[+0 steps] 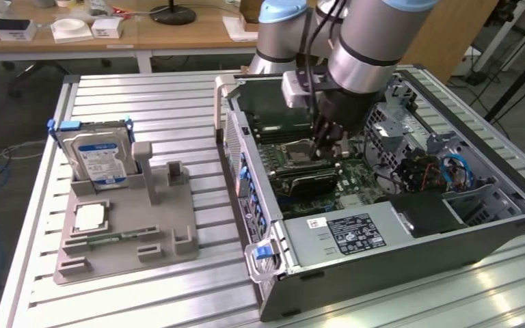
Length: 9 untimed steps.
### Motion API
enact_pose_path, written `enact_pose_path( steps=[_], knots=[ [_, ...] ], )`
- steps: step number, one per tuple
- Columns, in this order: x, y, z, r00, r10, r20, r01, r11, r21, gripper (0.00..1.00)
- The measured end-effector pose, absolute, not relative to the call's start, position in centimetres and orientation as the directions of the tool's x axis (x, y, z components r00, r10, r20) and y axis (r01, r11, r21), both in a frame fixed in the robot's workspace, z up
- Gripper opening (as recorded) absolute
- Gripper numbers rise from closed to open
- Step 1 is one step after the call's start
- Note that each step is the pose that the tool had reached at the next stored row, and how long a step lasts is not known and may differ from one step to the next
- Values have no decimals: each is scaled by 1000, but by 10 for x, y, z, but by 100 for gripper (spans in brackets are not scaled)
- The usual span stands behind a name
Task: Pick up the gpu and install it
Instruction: 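Press down on the gpu until it lock into place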
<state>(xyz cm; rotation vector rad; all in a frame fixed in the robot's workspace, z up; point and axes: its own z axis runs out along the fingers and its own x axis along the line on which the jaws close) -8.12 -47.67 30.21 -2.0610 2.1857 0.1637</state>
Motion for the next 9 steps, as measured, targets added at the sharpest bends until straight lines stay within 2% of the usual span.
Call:
enact_pose_path(
  steps=[9],
  knots=[
    [-43,-477,307,-57,-980,-189,-998,60,-9,11]
  ],
)
